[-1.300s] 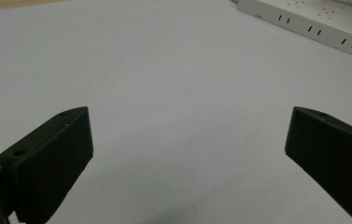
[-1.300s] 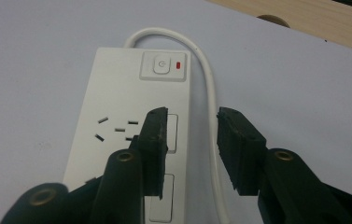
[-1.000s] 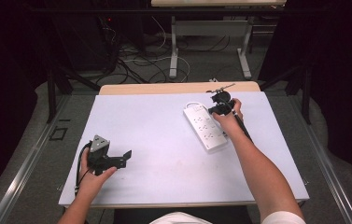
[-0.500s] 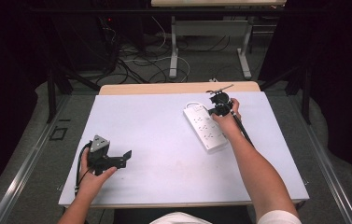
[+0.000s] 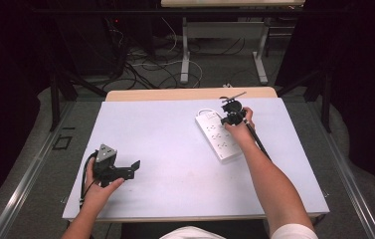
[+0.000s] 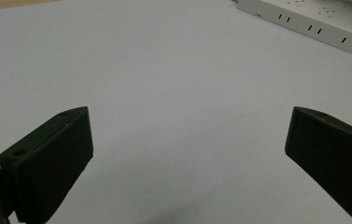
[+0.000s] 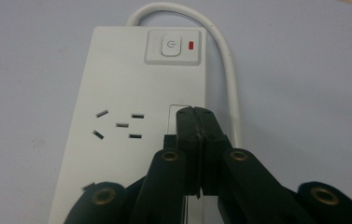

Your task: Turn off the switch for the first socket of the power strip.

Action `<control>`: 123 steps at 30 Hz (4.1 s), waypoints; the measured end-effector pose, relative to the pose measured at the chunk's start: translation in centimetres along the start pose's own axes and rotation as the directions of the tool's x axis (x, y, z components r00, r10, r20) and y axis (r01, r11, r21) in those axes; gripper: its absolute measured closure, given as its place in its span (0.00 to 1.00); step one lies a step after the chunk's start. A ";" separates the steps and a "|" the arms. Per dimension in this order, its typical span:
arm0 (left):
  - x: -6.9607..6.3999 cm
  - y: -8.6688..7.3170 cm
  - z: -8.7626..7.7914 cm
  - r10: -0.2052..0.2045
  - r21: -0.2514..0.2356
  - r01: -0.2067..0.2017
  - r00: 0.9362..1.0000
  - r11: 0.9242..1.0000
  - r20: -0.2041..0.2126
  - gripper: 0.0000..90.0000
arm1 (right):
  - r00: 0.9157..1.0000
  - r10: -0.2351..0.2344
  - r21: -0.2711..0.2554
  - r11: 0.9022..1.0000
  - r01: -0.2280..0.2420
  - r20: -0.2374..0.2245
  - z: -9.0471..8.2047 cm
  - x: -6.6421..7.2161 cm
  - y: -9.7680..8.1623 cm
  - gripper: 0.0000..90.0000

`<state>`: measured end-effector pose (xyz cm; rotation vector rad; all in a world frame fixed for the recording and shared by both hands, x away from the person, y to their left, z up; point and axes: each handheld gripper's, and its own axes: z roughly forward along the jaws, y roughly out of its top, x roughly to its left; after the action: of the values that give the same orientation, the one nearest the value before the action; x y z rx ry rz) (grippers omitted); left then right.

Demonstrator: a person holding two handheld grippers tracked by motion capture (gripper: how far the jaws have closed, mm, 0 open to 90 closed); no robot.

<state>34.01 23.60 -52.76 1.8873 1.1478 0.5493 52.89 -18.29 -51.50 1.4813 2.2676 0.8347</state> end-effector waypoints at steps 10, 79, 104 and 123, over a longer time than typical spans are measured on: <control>0.0 0.0 0.0 0.001 0.002 -0.001 1.000 1.000 0.001 0.02 | 1.000 0.005 -0.001 1.000 -0.005 -0.011 0.4 0.1 -0.1 1.00; 0.1 0.0 0.0 0.001 -0.001 -0.001 1.000 1.000 -0.002 0.02 | 1.000 0.024 0.012 1.000 -0.024 -0.016 0.7 0.1 -0.3 1.00; 0.2 -0.1 0.0 -0.020 0.001 0.020 1.000 1.000 0.001 0.02 | 1.000 0.015 0.018 1.000 -0.015 -0.002 0.4 -0.1 -0.1 0.96; 0.2 -0.1 -0.1 -0.026 -0.001 0.026 1.000 1.000 -0.003 0.02 | 1.000 0.015 -0.005 1.000 -0.015 -0.027 -0.6 0.0 0.1 0.91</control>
<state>34.01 23.86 -52.86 1.8689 1.1723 0.5377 52.59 -18.43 -50.95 1.4954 2.2744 0.8695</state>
